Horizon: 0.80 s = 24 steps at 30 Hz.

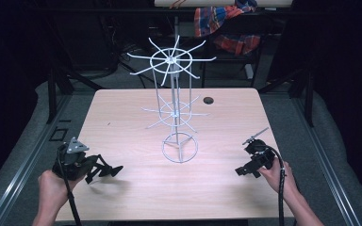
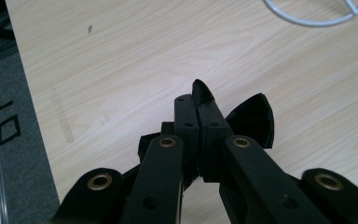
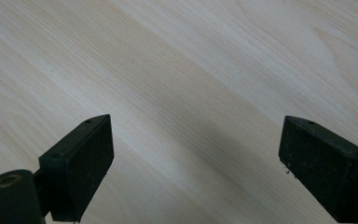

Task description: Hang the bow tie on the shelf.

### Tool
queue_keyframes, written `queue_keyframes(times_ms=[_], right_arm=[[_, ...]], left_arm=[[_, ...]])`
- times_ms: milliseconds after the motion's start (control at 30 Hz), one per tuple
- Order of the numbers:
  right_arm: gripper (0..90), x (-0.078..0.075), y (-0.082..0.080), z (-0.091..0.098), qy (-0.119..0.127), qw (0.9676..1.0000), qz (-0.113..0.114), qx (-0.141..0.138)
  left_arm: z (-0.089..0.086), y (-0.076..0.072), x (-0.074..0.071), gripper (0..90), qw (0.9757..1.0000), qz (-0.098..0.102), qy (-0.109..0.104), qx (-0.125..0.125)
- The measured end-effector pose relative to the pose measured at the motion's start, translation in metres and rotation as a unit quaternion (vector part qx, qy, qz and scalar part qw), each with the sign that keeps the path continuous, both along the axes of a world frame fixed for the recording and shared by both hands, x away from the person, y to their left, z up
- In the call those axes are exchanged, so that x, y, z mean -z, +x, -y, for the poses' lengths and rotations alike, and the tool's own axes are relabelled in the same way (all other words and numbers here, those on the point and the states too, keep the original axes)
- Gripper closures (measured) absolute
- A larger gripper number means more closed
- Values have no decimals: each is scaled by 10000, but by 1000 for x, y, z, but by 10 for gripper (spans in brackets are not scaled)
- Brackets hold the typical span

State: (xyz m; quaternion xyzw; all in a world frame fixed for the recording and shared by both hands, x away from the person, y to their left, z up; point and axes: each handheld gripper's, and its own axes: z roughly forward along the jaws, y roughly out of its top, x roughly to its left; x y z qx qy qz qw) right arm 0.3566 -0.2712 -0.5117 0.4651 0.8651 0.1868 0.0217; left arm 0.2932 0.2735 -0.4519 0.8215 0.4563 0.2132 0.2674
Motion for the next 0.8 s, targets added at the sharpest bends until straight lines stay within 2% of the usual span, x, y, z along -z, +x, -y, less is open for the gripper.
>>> queue_keyframes(times_ms=[133, 167, 200, 267, 300, 367, 467, 500, 567, 633, 667, 800], right_arm=[[99, -1, 0, 1, -63, 10000, -9, -42], [99, 1, 0, 0, 43, 10000, 19, 19], [99, -2, 1, 1, -100, 9998, -76, -141], [99, -2, 1, 1, -93, 9998, -74, -141], [99, -1, 0, 0, -18, 10000, -9, -29], [99, -2, 2, 1, -72, 9999, -59, -125], [98, -2, 2, 2, -147, 9998, -56, -122], [98, -2, 3, 2, -108, 9998, -99, -148], [98, -1, 3, 2, -117, 9999, -31, -123], [98, -1, 3, 2, -170, 9997, -34, -148], [98, -1, 3, 2, -92, 9999, -33, -116], [98, -3, 3, 2, -144, 9998, -21, -117]], left_arm=[[4, 0, -4, 887, 10000, 76, 2, 53], [5, 0, -4, 888, 9999, 83, 2, 60], [6, 0, -5, 888, 9999, 84, -12, 76], [7, 0, -5, 888, 9999, 116, -23, 72], [7, 1, -6, 888, 9999, 123, -12, 95], [8, 1, -7, 888, 9998, 135, -33, 110], [11, 1, -9, 888, 9997, 166, -56, 141], [12, 1, -10, 889, 9997, 182, -61, 155], [15, 2, -11, 888, 9995, 221, -72, 208], [18, 2, -14, 889, 9993, 258, -29, 267], [18, 2, -16, 888, 9992, 274, -33, 284], [21, 4, -18, 888, 9989, 352, -86, 312]])
